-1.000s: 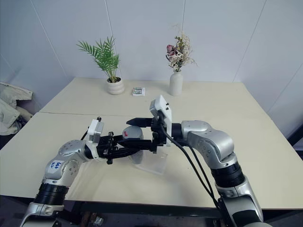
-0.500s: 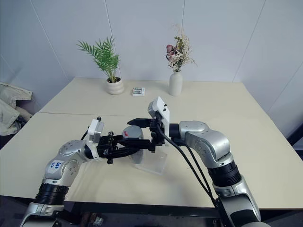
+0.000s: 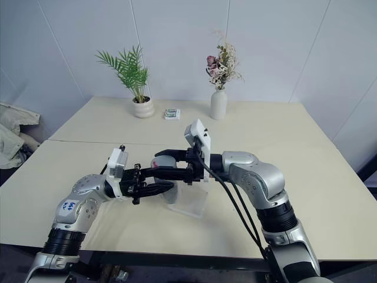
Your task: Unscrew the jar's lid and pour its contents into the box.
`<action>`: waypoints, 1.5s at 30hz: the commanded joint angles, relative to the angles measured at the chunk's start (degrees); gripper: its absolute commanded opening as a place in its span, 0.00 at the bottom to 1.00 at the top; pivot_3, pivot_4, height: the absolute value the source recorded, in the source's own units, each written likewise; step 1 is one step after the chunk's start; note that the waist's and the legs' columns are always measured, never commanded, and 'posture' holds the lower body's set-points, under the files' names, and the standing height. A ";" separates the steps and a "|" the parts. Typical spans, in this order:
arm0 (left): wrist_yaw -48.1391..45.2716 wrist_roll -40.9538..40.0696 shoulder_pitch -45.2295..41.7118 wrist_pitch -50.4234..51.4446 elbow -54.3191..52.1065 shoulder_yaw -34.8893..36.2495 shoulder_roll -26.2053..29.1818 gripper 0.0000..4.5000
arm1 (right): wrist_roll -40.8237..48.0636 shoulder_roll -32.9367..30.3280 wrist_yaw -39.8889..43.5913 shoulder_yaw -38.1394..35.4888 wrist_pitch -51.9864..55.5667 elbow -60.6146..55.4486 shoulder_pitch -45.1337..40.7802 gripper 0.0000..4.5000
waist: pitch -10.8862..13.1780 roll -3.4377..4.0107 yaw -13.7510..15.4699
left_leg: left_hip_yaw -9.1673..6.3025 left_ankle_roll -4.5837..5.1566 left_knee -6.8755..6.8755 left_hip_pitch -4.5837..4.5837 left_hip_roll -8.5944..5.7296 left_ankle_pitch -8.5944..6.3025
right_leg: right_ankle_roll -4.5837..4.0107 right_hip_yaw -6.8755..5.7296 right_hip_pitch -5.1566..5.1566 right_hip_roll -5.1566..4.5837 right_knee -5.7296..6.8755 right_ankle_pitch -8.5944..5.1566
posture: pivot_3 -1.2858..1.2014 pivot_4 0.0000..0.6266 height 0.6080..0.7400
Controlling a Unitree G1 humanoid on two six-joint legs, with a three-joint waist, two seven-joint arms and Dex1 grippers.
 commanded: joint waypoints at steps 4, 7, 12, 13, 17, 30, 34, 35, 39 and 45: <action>-0.17 0.19 0.59 -0.73 -2.01 0.07 0.51 0.46 | 14.43 4.77 -7.31 -13.48 3.30 0.29 -6.77 0.66 | 0.00 0.00 0.07 | 0.02 -0.04 0.00 -0.02 0.01 0.02 | 0.00 0.03 -0.10 0.00 0.14 0.00 | 0.52 0.24 1.00; 0.20 -0.05 1.00 -0.57 -2.56 0.38 0.78 0.46 | 9.97 -0.13 -8.41 -15.41 -0.11 1.54 -5.82 0.66 | 0.00 0.00 0.26 | 0.02 -0.04 0.01 -0.01 -0.01 0.02 | -0.01 0.03 -0.07 -0.02 0.11 -0.01 | 0.52 0.24 1.00; 0.76 -0.49 1.71 -0.54 -3.36 1.39 1.79 0.46 | -8.01 -11.87 -8.48 -14.53 -17.67 9.53 4.69 0.66 | -0.01 -0.02 0.28 | 0.04 0.03 0.00 -0.09 -0.10 0.05 | 0.02 0.02 -0.05 -0.08 -0.05 0.01 | 0.52 0.24 1.00; 0.80 -0.61 1.84 -0.49 -3.52 1.57 1.97 0.46 | -11.15 -13.20 -8.60 -14.92 -22.59 11.80 6.83 0.66 | -0.01 -0.03 0.34 | 0.06 0.05 -0.01 -0.11 -0.11 0.04 | 0.03 0.04 -0.07 -0.08 -0.07 0.02 | 0.52 0.24 1.00; 1.75 -1.16 1.72 -0.30 -3.67 2.74 1.88 0.46 | -16.59 -15.63 -10.95 -19.55 -35.93 25.37 14.27 0.66 | -0.01 -0.02 0.17 | 0.14 0.10 -0.03 -0.18 -0.11 0.01 | 0.07 0.09 -0.10 -0.08 -0.14 0.02 | 0.52 0.24 1.00; 9.44 2.72 -1.86 2.76 -1.69 2.06 1.95 0.46 | -19.32 -11.90 -13.07 -22.11 -47.99 41.53 18.94 0.66 | 0.01 0.01 -1.44 | 0.67 0.17 0.03 0.20 -0.05 0.19 | 0.23 0.77 -0.08 0.08 0.14 0.20 | 0.52 0.24 1.00; 10.72 3.95 -1.99 0.24 -1.68 2.67 1.40 0.46 | -20.60 -11.81 -12.90 -21.22 -48.37 43.92 20.40 0.71 | 0.01 0.01 -1.29 | 0.65 0.18 0.05 0.20 -0.06 0.21 | 0.25 0.78 -0.06 0.08 0.13 0.25 | 0.52 0.24 1.00; 10.53 3.84 -1.95 0.19 -1.81 2.67 1.46 0.46 | -20.78 -11.78 -12.63 -21.06 -48.74 43.83 20.60 0.76 | 0.01 0.01 -1.25 | 0.65 0.18 0.04 0.19 -0.07 0.20 | 0.25 0.78 -0.06 0.07 0.13 0.25 | 0.52 0.24 1.00; 10.13 3.63 -1.89 0.16 -1.87 2.52 1.59 0.46 | -21.06 -11.68 -12.45 -20.99 -49.16 43.63 20.75 0.99 | 0.01 0.01 -1.45 | 0.67 0.18 0.04 0.18 -0.07 0.20 | 0.27 0.80 -0.07 0.07 0.12 0.26 | 0.52 0.24 1.00; 10.32 2.95 -2.47 -0.47 -1.41 2.95 0.72 0.46 | -21.54 -12.29 -12.07 -20.63 -49.75 40.11 21.69 0.99 | 0.01 0.01 -1.29 | 0.67 0.17 0.07 0.19 -0.07 0.21 | 0.27 0.80 -0.06 0.08 0.14 0.27 | 0.52 0.24 1.00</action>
